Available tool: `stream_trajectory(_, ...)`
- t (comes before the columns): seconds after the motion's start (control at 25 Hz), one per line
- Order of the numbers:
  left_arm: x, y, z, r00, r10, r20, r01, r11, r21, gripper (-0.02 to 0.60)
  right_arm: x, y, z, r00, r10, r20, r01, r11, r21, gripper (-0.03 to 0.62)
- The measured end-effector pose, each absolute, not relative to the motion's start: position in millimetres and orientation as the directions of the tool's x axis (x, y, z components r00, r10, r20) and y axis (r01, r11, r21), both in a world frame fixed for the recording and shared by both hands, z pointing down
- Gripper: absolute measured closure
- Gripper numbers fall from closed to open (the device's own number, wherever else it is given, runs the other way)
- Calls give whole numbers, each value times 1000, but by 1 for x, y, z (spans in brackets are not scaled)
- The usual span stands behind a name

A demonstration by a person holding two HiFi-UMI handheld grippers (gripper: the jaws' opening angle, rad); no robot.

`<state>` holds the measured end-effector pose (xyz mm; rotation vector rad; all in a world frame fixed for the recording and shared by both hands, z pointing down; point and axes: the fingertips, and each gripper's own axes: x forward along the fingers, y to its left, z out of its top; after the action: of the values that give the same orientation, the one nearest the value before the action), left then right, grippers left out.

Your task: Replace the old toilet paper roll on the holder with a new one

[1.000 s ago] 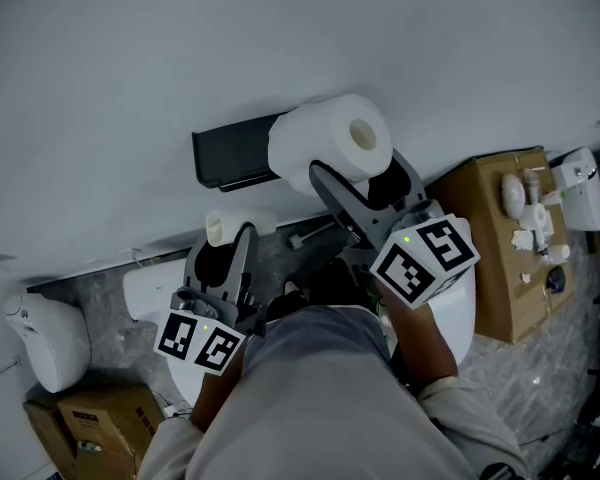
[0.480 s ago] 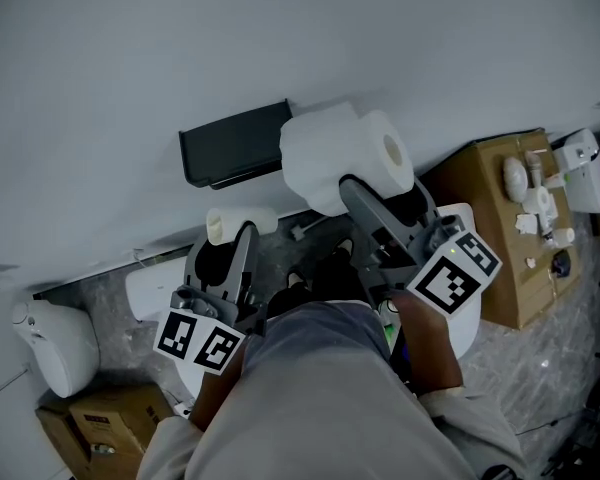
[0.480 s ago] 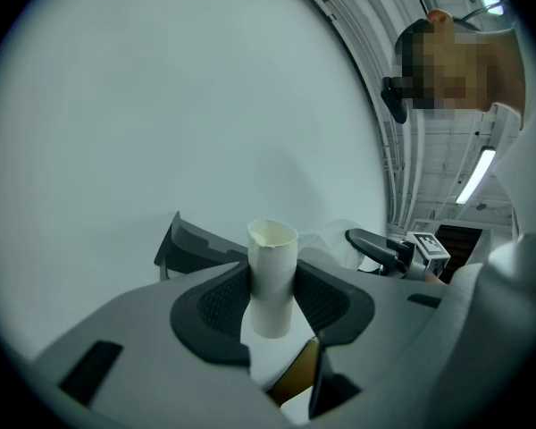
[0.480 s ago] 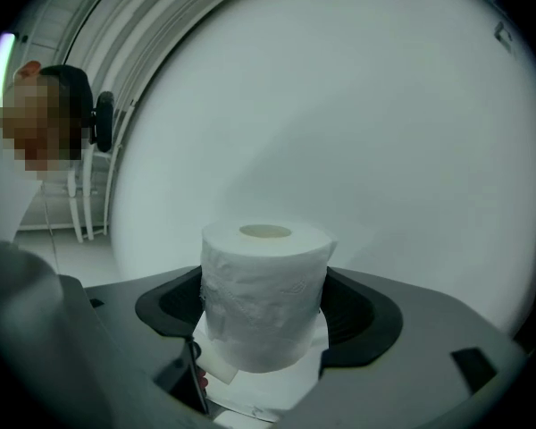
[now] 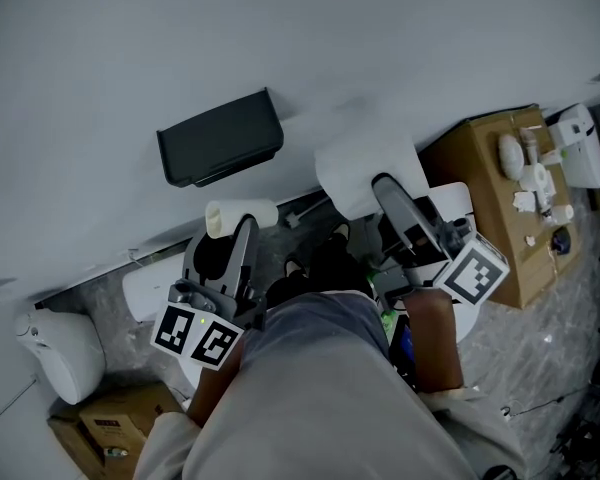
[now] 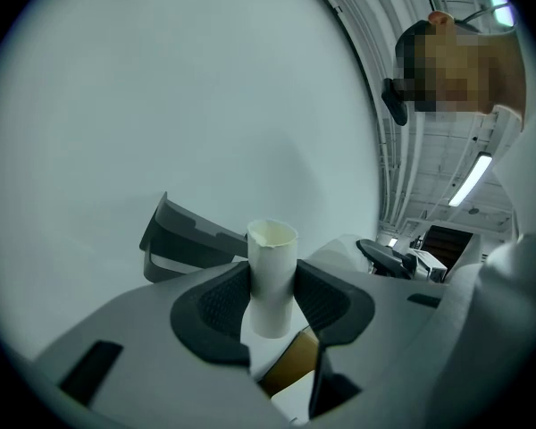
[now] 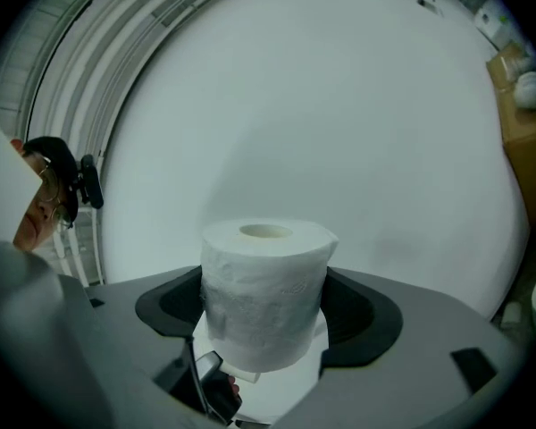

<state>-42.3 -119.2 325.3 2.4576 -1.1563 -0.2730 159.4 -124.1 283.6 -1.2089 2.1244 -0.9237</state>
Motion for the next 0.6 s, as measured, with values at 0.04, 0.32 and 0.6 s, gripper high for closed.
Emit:
stream_trajectory(0.04, -40, -119, 326, 641, -768, -2, -687, -575, 443, 437, 163, -123, 287, -457, -883, -106, -501, 355, -790, 191)
stream_trajectory(0.32, -40, -119, 326, 643, -766, -6, -681, -576, 453, 437, 179, -127, 325, -379, -921, -85, -332, 221, -917, 191)
stream_trajectory(0.6, -50, -116, 336, 627, -779, 3, -681, -547, 487, 437, 171, -140, 350, -365, -928, -78, -201, 160, -966, 191)
